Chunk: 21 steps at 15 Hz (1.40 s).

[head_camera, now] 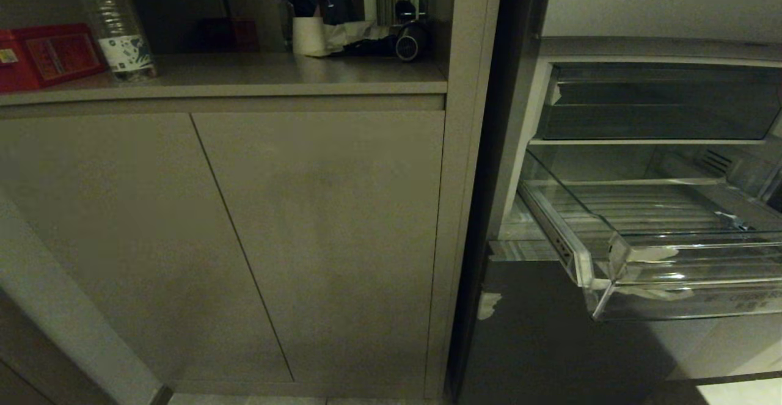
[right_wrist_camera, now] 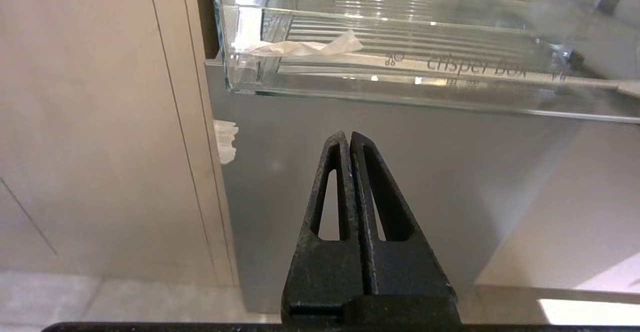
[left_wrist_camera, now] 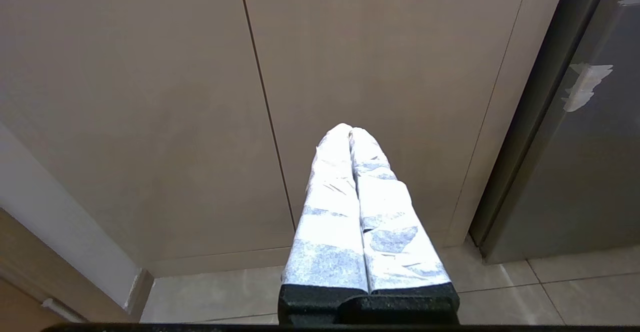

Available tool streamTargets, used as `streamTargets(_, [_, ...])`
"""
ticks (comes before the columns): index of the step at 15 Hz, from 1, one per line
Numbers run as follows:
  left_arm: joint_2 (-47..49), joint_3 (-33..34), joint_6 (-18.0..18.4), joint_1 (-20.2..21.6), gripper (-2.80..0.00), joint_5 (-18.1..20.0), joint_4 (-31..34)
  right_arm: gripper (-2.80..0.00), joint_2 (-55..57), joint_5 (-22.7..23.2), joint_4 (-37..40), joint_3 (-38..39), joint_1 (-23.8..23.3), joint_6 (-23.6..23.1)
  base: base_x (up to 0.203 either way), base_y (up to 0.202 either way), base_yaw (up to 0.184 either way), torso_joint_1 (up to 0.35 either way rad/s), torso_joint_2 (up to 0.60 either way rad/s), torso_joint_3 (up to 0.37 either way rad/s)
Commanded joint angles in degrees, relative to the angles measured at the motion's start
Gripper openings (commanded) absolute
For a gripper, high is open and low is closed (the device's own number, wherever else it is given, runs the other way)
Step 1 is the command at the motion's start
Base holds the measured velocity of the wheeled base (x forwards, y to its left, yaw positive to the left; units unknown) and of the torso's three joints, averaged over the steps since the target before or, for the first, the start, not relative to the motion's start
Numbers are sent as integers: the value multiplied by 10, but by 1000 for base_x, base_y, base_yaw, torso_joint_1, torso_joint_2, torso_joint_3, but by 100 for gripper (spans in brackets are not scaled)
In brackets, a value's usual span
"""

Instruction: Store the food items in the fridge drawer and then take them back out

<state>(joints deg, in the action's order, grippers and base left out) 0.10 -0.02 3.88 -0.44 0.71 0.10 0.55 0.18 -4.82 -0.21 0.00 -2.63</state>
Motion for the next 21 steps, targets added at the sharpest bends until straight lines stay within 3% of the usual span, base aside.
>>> streamTargets(1, [1, -1, -1, 0, -280, -3, 0, -280, -6, 0, 0, 20, 0, 2, 0, 0, 0, 0, 0, 0])
streamTargets(13, [1, 0, -1, 0, -280, -3, 0, -280, -5, 4, 4, 21, 0, -26, 0, 0, 0, 0, 0, 0])
streamTargets(21, [1, 0, -1, 0, -280, -3, 0, -280, -6, 3, 4, 21, 0, -24, 0, 6, -157, 2, 1, 2])
